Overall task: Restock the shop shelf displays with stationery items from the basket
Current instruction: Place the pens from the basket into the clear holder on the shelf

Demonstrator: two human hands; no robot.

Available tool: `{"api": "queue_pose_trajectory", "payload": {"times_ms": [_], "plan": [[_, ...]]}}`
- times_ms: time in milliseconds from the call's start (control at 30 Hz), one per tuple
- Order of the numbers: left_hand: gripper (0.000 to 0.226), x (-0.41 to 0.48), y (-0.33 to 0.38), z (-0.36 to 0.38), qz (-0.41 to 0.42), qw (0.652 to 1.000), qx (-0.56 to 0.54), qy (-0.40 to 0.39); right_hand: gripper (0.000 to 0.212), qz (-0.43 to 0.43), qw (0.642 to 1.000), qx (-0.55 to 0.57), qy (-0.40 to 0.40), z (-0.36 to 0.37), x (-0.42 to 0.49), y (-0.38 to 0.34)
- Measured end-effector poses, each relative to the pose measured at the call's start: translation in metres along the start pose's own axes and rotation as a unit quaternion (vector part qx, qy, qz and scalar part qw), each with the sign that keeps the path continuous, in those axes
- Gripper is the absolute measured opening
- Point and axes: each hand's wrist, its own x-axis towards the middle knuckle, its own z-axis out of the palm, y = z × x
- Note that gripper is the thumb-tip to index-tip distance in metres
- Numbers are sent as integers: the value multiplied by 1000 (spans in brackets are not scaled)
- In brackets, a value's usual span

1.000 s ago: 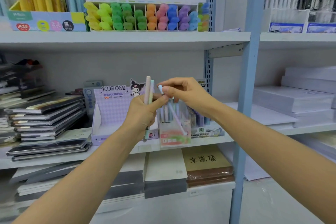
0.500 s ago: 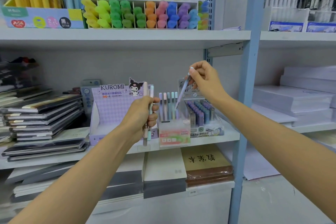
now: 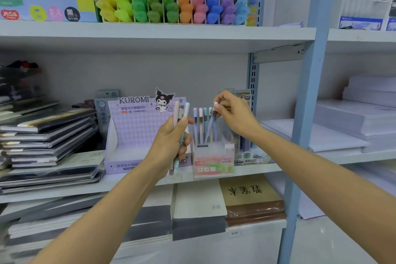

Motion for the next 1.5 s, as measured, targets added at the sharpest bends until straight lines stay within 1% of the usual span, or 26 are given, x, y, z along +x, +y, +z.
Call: {"api": "queue_pose_trajectory", "payload": {"times_ms": [67, 167, 267, 400, 467, 567, 633, 667, 700, 733, 800, 867, 900, 933, 1000, 1100, 1167, 1267, 1367, 1433, 1500], "plan": [[25, 3, -2, 0, -3, 1000, -6, -9, 5, -11, 999, -30, -15, -3, 4, -1], [27, 5, -5, 0, -3, 1000, -10, -23, 5, -16, 999, -35, -30, -3, 7, -3], [27, 6, -8, 1, -5, 999, -12, -30, 10, -12, 999, -39, -19, 5, 5, -4], [28, 4, -8, 1, -7, 999, -13, -32, 5, -12, 997, -77, 14, 10, 7, -3], [28, 3, -6, 0, -2, 1000, -6, -30, 4, 6, 994, -108, 12, 10, 9, -2], [29, 0, -2, 0, 1, 1000, 6, -30, 16, 51, 989, -134, -35, 8, 9, -5], [30, -3, 1, 0, 4, 1000, 10, -29, 23, 50, 990, -128, -31, 4, 6, -11], [30, -4, 2, 0, 9, 999, 12, -30, 25, 39, 994, -98, -13, 1, 3, -16], [30, -6, 4, 0, 13, 999, 14, -33, 26, 29, 999, -43, 2, -2, 0, -23], [30, -7, 5, 1, 17, 999, 15, -36, 26, 24, 999, 32, -3, -5, -4, -30], [30, -8, 9, 4, 21, 999, 15, -41, 26, 26, 981, 180, -63, -10, -10, -42], [30, -10, 13, 6, 25, 998, 10, -51, 21, 11, 969, 217, -119, -13, -14, -49], [30, -12, 15, 7, 28, 998, 6, -56, 17, 5, 967, 222, -127, -13, -15, -50], [30, -13, 17, 8, 28, 998, 2, -59, 14, 5, 964, 234, -123, -14, -15, -51], [30, -15, 19, 7, 17, 999, -5, -49, 10, 18, 954, 286, -86, -18, -13, -50], [32, -14, 22, -2, -25, 999, -34, -2, 7, 54, 929, 367, -5, -32, -11, -44], [29, -13, 24, -8, -38, 996, -72, 26, 6, 75, 918, 389, 13, -39, -11, -39], [19, -16, 28, -12, -26, 991, -106, 82, 9, 95, 929, 357, -31, -44, -20, -34], [10, -18, 34, -8, -4, 978, -164, 132, 14, 90, 952, 263, -125, -46, -31, -32], [7, -19, 38, -3, 9, 972, -187, 144, 16, 78, 956, 217, -181, -44, -36, -34], [8, -20, 42, 2, 21, 970, -191, 147, 17, 70, 953, 204, -215, -42, -39, -37]]}}
